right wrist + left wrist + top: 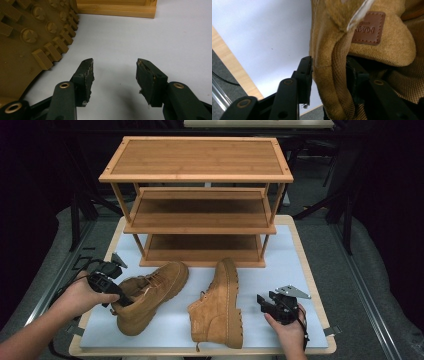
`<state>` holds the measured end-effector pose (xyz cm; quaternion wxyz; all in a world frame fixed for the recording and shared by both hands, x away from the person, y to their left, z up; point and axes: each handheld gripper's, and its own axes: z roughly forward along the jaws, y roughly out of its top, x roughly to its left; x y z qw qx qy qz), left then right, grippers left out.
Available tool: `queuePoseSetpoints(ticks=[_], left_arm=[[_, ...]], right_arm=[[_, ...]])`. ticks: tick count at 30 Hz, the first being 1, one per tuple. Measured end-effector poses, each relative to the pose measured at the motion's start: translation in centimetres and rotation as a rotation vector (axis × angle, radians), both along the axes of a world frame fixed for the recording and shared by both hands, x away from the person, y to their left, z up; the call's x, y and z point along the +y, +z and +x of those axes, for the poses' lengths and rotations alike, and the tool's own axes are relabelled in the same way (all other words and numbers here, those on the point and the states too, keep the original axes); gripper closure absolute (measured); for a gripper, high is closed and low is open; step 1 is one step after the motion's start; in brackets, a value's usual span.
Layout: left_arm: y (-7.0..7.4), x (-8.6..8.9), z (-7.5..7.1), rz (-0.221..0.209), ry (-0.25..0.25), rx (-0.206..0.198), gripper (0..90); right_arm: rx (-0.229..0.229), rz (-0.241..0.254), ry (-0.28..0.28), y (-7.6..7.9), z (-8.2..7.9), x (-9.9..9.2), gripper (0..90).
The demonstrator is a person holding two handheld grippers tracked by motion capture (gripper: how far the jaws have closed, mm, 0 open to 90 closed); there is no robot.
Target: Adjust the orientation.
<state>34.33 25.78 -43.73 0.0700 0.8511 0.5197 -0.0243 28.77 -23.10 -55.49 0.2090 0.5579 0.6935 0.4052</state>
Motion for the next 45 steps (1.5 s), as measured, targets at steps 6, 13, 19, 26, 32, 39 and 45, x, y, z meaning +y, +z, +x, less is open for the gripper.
queuePoseSetpoints(ticks=[6, 13, 19, 26, 32, 39, 45], left_arm=[[0.1, -0.1, 0.1, 0.01, -0.007, 0.009, 68.0], [0.2, 0.1, 0.5, -0.027, -0.013, 0.044, 70.8], [0.3, -0.1, 0.9, -0.009, -0.003, 0.086, 71.6], [0.3, -0.2, 1.0, -0.03, 0.009, 0.117, 73.2], [0.3, 0.4, 1.2, -0.112, 0.048, 0.144, 75.1], [0.9, 1.6, 1.3, -0.283, 0.156, 0.209, 77.0], [2.5, 1.8, 1.0, -0.384, 0.203, 0.23, 77.4]], right_arm=[[0.014, 0.001, 0.006, 0.0, 0.0, 0.0, 47.7], [0.016, 0.003, 0.004, -0.1, 0.1, 0.0, 47.7], [0.021, 0.013, 0.006, -0.1, 0.1, -0.1, 47.6], [0.022, 0.014, 0.001, -0.2, 0.1, -0.1, 47.7], [0.023, 0.02, -0.004, -0.2, 0.1, -0.2, 47.7], [0.024, 0.026, -0.009, -0.2, 0.1, -0.3, 47.7], [0.02, 0.033, -0.014, -0.2, 0.1, -0.5, 47.7]])
